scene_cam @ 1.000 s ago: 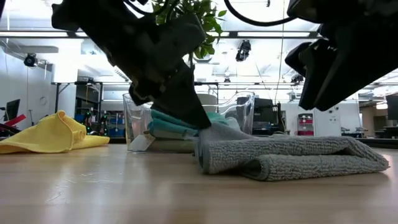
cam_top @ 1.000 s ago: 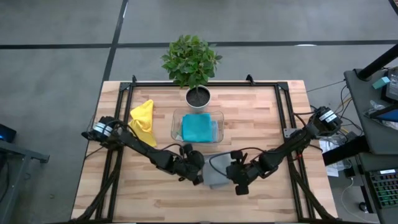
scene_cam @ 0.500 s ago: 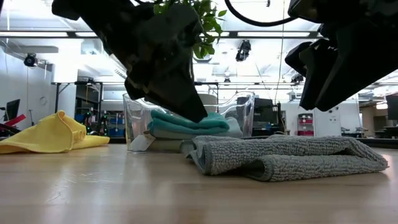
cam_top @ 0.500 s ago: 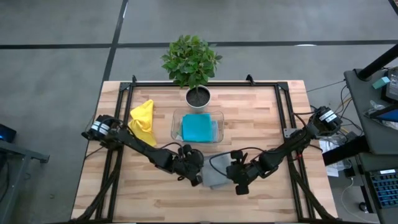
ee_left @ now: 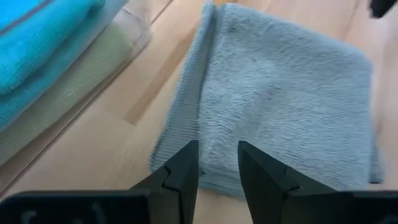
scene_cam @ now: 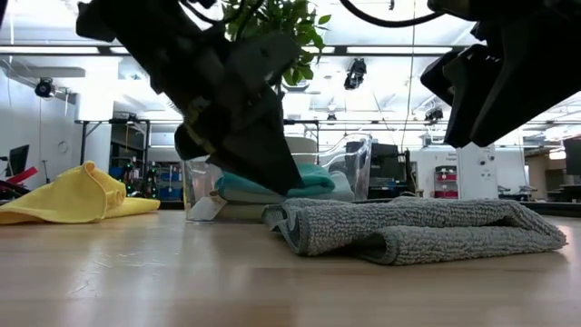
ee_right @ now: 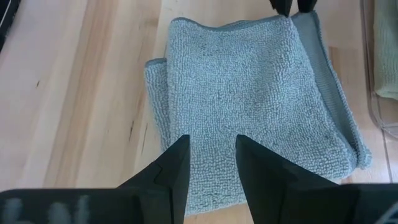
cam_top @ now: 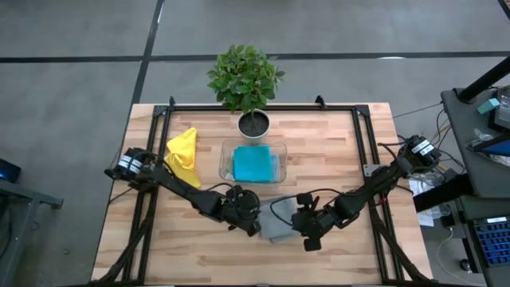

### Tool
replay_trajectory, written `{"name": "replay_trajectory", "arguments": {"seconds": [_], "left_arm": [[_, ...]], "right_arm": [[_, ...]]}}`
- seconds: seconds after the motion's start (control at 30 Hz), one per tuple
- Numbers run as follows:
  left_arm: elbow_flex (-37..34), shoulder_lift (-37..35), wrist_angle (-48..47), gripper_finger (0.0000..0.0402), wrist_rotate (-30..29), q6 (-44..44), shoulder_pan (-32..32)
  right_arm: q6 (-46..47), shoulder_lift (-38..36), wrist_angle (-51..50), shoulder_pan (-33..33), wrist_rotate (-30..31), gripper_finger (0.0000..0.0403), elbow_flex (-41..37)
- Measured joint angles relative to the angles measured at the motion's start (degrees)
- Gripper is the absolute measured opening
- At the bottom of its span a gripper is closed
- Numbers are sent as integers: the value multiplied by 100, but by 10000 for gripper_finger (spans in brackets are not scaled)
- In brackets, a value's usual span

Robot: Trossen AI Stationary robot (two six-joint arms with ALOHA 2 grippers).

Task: Fold microfiber towels
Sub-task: Fold the gray microfiber cloth

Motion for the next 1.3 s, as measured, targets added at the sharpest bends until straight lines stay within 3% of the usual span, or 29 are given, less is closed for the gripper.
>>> {"name": "replay_trajectory", "arguments": {"seconds": [0.4, 0.57, 0.83, 1.03, 1.2, 1.3], "left_arm": [[11, 498, 452, 80, -26, 159, 59], [244, 410, 452, 10, -106, 1008, 42], [987, -512, -208, 1, -38, 3021, 31], [1536, -1600, -978, 0, 846, 3782, 33], [1546, -2309, -1012, 0, 2006, 3852, -15], [1372, -2534, -1115, 0, 2288, 3752, -234]], "right_arm": [[2, 13, -7, -2, 2, 121, -20], [-6, 13, -20, -2, 4, 121, -20], [-3, -419, -365, 21, 5, 121, -22], [26, -1354, -887, 61, 50, 121, -24], [-114, -1956, -647, 59, 224, 123, -93], [-158, -2075, -261, 72, 273, 135, -285]]}}
